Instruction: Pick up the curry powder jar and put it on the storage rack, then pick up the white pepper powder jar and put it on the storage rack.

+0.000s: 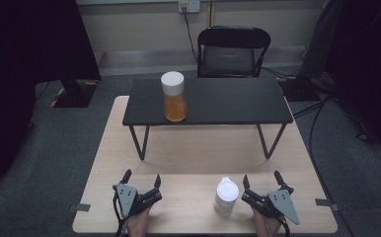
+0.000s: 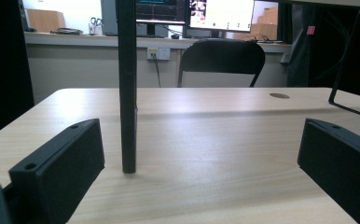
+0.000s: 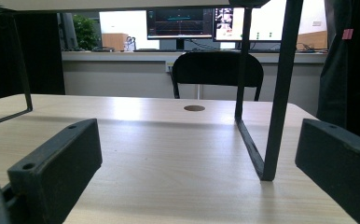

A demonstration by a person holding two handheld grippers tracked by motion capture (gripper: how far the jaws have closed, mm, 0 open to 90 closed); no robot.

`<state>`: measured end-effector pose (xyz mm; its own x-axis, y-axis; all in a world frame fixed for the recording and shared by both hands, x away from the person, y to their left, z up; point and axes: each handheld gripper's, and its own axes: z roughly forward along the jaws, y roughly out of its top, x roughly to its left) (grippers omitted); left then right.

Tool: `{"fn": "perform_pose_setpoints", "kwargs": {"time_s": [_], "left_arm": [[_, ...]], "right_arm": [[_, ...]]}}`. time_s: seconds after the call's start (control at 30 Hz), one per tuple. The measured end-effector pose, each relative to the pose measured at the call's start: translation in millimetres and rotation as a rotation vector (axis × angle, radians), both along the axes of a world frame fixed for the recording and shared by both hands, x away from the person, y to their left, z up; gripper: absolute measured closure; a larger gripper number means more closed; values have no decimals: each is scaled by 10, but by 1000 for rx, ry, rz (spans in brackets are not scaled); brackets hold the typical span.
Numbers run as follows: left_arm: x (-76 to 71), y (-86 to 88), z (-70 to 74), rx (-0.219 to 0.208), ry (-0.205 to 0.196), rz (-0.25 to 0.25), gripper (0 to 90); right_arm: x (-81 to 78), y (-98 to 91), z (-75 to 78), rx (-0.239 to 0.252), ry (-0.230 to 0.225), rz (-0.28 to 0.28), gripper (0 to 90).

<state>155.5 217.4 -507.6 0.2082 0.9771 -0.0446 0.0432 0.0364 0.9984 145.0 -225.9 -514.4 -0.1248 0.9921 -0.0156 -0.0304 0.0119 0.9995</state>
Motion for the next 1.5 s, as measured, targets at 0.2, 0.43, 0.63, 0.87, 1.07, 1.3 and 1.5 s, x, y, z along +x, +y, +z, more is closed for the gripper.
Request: {"fn": "perform_pose_setpoints", "kwargs": {"time_s": [0.2, 0.43, 0.63, 0.87, 1.07, 1.3, 1.5], "left_arm": [[0, -10, -29, 14, -20, 2, 0], [-39, -58, -96, 24, -60, 23, 0], [-38, -51, -102, 22, -63, 20, 0], [-40, -64, -102, 23, -63, 27, 0], [-39, -61, -103, 23, -64, 24, 0], [-39, -61, -102, 23, -63, 25, 0], [-39, -62, -101, 23, -63, 25, 0]], "right_arm": [[0, 0, 0, 0, 0, 0, 0], [0, 0, 0, -1, 0, 0, 1], [-1, 0, -1, 0, 0, 0, 2], [-1, 1, 0, 0, 0, -1, 1], [0, -2, 0, 2, 0, 0, 8], [1, -5, 1, 0, 1, 3, 7], [9, -33, 14, 4, 8, 16, 0]]}}
